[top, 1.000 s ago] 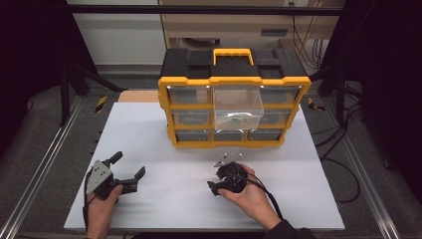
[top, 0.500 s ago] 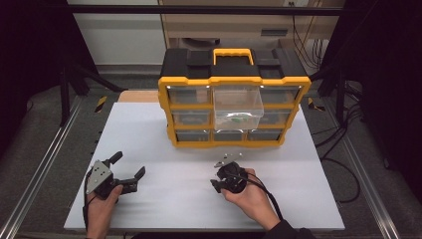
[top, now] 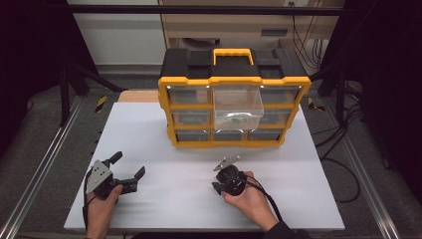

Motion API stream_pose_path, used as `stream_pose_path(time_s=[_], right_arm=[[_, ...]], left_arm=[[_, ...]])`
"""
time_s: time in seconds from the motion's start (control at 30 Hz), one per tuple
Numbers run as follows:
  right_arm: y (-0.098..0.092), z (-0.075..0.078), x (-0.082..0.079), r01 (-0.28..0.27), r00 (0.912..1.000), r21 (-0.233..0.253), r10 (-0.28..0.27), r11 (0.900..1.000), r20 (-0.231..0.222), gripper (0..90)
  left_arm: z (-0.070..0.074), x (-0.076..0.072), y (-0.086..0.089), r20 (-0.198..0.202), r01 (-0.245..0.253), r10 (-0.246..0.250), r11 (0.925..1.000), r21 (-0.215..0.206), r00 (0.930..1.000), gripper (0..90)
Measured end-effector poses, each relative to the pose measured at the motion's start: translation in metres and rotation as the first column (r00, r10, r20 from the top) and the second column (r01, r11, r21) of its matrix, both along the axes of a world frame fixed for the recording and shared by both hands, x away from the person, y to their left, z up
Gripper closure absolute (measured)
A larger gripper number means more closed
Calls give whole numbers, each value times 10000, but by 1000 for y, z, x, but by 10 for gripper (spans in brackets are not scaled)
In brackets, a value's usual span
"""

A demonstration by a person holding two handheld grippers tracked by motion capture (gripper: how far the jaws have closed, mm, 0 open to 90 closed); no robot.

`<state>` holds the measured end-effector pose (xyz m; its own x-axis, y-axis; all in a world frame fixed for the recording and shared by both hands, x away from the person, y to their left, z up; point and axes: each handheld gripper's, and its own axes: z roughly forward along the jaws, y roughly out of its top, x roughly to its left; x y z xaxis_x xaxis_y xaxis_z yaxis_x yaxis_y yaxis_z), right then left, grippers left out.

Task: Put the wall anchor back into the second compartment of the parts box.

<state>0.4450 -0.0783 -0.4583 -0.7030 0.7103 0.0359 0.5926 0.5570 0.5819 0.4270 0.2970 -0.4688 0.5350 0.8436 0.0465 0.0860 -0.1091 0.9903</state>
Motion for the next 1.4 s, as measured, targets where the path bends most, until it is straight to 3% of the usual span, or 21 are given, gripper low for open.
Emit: stream_pose_path(time_s=[0.1,0.17,0.2,0.4,0.73,0.83,1.03,1.4], right_arm=[[2,-2,-1,89,9999,78,-88,9999,-123,716],[-1,-4,1,-321,9995,-122,322,9994,77,730],[2,-3,-2,34,9998,72,-33,10000,-185,737],[0,-5,0,-395,9992,-129,396,9991,64,765],[0,-6,-1,7,9998,52,-6,10000,-205,811],[-2,-6,1,-237,9996,-73,236,9997,-120,830],[-3,-7,1,-208,9998,86,209,9997,-56,842],[-18,-3,6,209,9997,493,-215,9986,113,843]], left_arm=[[0,0,0,2,-4,4,10000,-2,10000,11],[0,0,0,6,-17,17,10000,-19,10000,11],[0,0,0,3,-20,20,10000,-32,10000,11],[0,0,0,5,-2,2,10000,-5,10000,11],[0,0,-1,2,27,-27,10000,19,10000,11],[0,0,0,9,2,-2,10000,-8,10000,12],[0,0,0,8,7,-7,10000,-17,10000,11],[0,0,0,18,-34,34,10000,-44,10000,11]])
